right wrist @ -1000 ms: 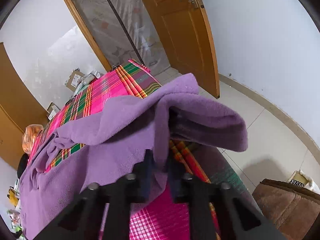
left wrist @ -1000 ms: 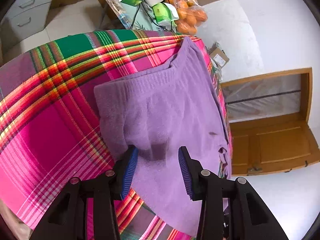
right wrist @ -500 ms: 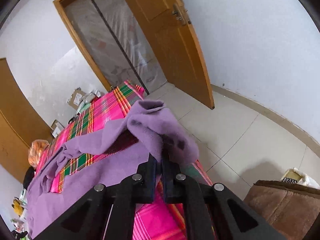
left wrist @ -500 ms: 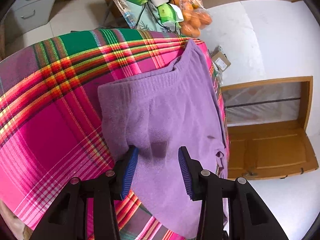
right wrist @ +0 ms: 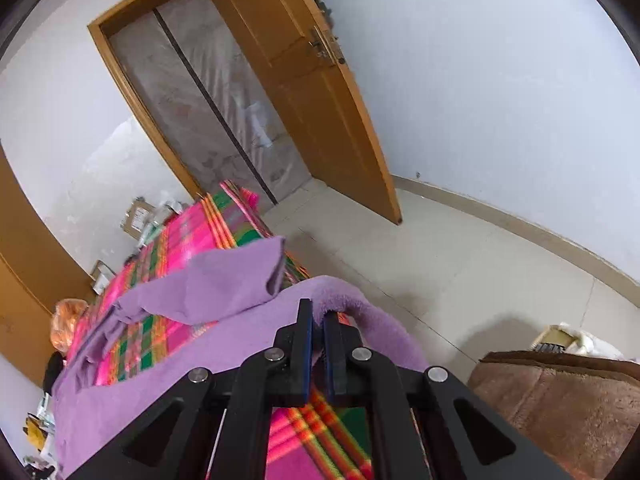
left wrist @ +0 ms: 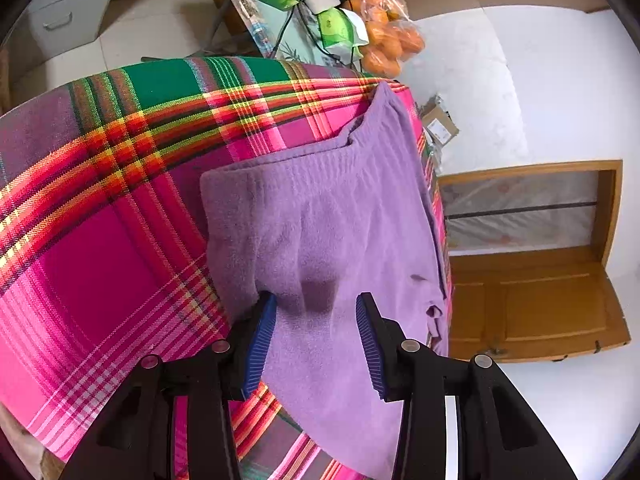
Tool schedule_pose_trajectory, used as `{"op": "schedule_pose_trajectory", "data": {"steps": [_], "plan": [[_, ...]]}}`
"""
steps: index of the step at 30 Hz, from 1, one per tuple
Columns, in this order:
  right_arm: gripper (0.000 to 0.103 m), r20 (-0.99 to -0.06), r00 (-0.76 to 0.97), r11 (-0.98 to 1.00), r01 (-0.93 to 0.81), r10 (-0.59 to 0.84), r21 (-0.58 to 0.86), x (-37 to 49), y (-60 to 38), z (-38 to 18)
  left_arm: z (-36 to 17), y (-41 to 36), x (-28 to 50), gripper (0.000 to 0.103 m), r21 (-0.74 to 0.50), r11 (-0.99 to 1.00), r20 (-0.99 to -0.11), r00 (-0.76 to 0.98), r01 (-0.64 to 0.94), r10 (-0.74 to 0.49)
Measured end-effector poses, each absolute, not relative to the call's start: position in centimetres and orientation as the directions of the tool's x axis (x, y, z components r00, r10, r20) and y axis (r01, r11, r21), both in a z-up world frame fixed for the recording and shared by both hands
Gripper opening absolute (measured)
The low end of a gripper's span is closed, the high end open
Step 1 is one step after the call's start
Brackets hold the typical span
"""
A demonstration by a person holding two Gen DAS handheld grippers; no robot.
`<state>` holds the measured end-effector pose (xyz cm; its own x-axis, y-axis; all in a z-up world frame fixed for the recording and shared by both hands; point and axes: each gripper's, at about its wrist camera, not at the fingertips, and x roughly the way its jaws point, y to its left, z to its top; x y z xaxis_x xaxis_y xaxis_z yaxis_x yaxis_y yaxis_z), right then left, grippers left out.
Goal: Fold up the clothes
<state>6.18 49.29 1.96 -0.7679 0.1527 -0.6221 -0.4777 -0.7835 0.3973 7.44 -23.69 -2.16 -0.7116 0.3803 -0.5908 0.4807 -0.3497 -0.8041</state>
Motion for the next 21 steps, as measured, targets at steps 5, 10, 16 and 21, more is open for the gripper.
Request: {"op": "schedule_pose_trajectory", "data": {"steps": [5, 10, 16, 21], "plan": [[0.005, -0.675, -0.72, -0.775, -0.516, 0.163, 0.364, 6.5, 49.7, -0.1, -2.1, -24.0, 8.0, 0.042, -0.805, -0.343, -0.59, -0.714, 0.484, 0.377], [0.006, -0.707, -0.686, -0.765, -0.546, 0.173, 0.342, 7.1, 50.0, -1.0, -1.9, -25.1, 8.7, 0.042, -0.797, -0.335, -0.601, -0.715, 0.503, 0.357], [0.01, -0.733, -0.657, -0.753, -0.569, 0.174, 0.331, 7.9, 49.7, -0.9, -1.8, -26.2, 10.2, 0.042, -0.798, -0.302, -0.601, -0.72, 0.521, 0.346], [0.013, -0.747, -0.613, -0.759, -0.607, 0.256, 0.238, 8.6, 48.4, 0.5, -1.0, -27.4, 11.4, 0.044, -0.754, -0.338, -0.65, -0.715, 0.564, 0.258]]}}
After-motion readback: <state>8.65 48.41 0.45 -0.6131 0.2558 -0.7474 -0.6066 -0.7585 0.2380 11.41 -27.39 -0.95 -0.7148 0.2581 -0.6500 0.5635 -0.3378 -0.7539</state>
